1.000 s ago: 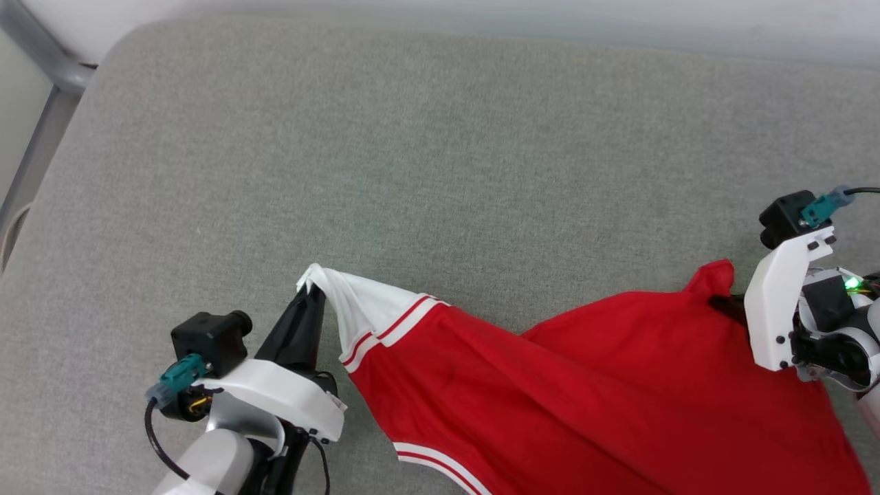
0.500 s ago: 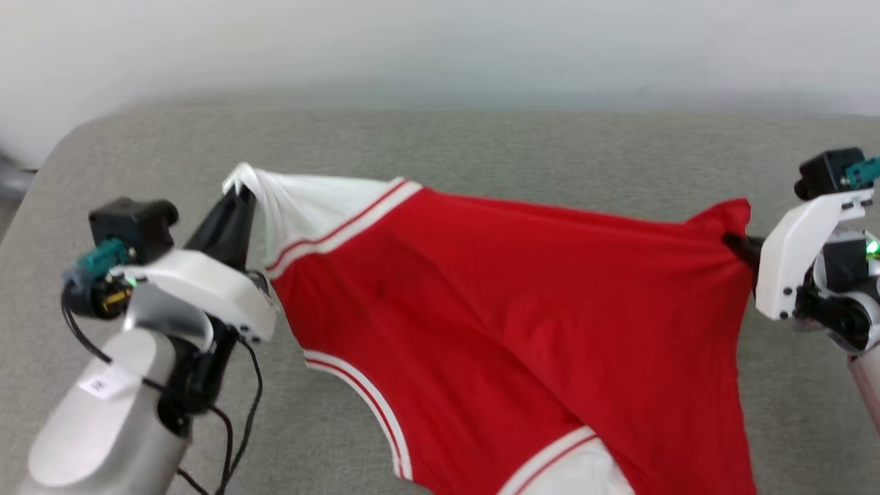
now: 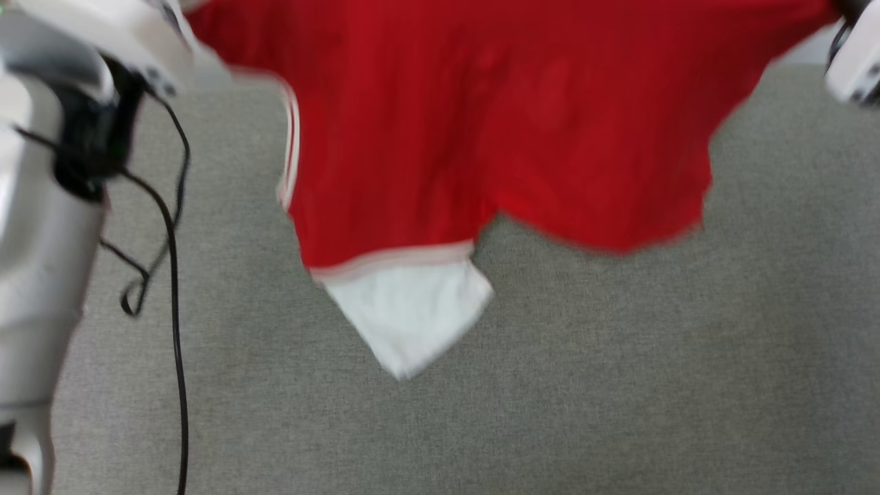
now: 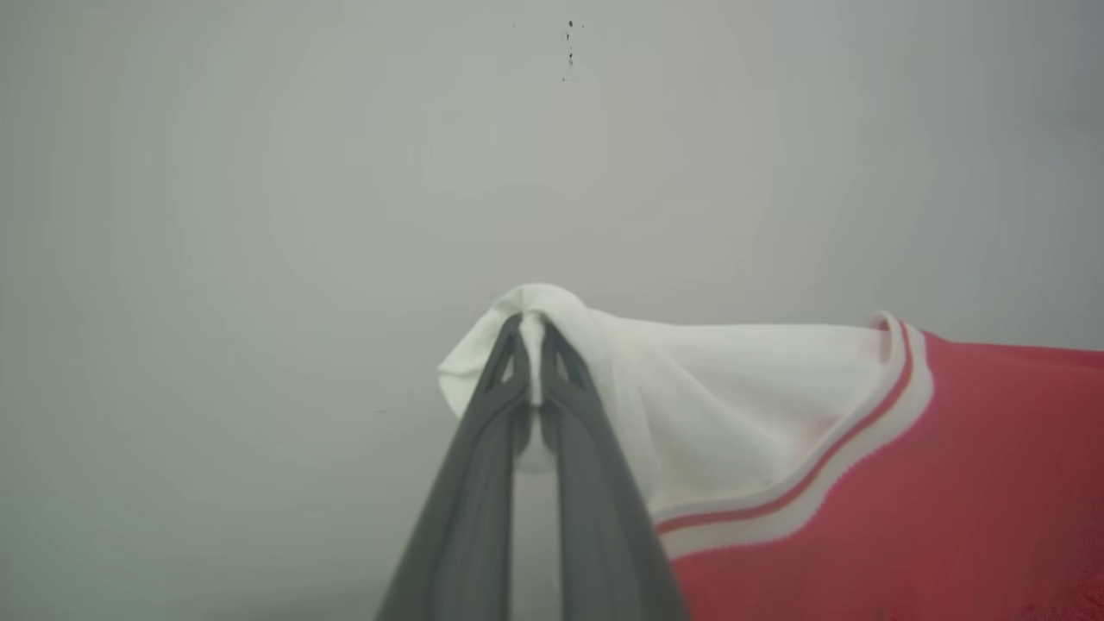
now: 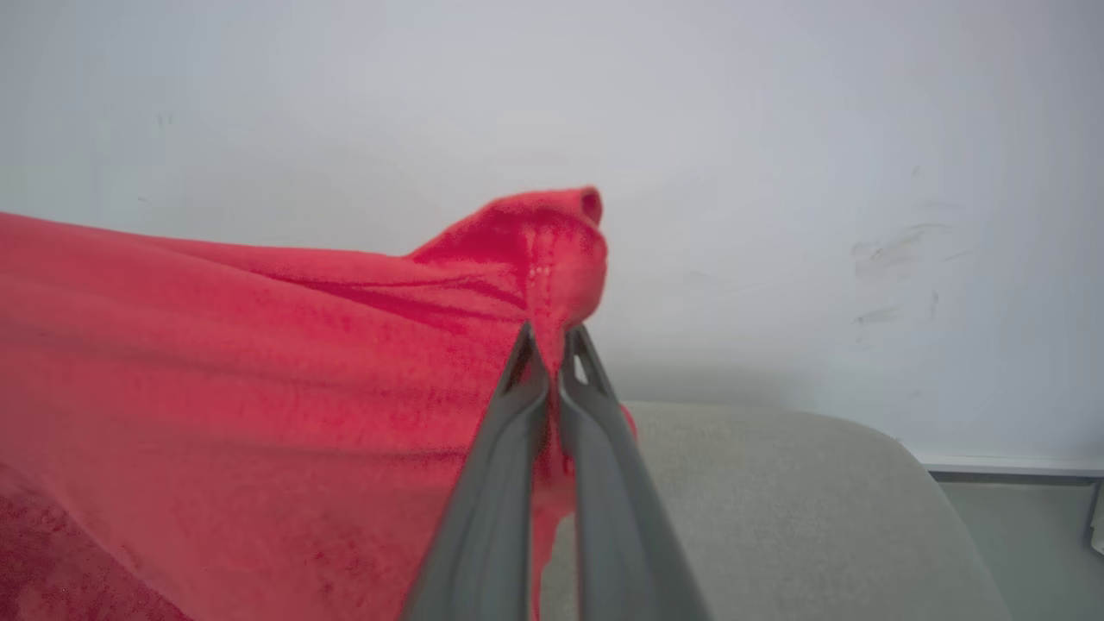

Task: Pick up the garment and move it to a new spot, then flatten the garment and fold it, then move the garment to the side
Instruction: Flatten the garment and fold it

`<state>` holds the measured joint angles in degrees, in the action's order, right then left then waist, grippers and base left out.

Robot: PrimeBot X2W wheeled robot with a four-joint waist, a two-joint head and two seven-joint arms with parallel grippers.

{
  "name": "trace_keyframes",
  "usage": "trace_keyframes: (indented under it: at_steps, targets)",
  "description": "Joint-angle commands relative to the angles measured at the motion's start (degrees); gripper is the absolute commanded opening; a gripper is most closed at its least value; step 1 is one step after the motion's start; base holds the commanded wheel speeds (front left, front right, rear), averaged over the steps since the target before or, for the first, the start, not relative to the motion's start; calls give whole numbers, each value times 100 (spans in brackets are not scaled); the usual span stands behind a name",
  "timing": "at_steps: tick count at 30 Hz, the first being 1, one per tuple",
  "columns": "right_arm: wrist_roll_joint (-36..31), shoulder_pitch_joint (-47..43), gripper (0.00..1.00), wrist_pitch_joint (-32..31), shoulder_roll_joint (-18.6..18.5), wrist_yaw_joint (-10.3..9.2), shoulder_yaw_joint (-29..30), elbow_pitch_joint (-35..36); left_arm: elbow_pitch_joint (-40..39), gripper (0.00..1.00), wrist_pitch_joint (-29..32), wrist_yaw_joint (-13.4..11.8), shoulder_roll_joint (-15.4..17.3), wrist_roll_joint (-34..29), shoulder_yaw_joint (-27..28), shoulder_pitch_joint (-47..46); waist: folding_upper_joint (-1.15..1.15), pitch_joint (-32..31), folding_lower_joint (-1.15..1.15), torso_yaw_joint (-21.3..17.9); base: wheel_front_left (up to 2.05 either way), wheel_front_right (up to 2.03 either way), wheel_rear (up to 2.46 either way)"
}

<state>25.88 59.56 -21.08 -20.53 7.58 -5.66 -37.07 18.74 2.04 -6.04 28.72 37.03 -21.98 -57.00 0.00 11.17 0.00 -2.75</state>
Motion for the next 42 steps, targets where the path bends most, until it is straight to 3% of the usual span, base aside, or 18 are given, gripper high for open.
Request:
trace_keyframes:
  at_steps: [1, 12, 22, 32, 42]
  targets:
    - [-99, 218, 0, 91, -15, -16, 131, -54, 145, 0, -21, 5, 86, -47, 73, -274, 0, 236, 0, -57, 0, 0, 0]
    - [-998, 2243, 0, 818, 139, -22, 762, -202, 1469, 0, -162, 296, 50, -458, 52, -2831, 0, 1364, 0, -49, 0, 0, 0]
    - [-1205, 3235, 0, 1543, 408, -20, 575, -787, 2545, 0, -375, 570, -171, -358, 76, -3791, 0, 2404, 0, 14, 0, 0, 0]
    - [-707, 3126, 0, 1908, 426, -16, -52, -1554, 3646, 0, -649, 1015, -521, 111, 187, -3457, 0, 2729, 0, 157, 0, 0, 0]
    - [233, 1336, 0, 2056, 303, -16, -1120, -1632, 4185, 0, -935, 1338, -754, 749, 181, -1693, 0, 1971, 0, 152, 0, 0, 0]
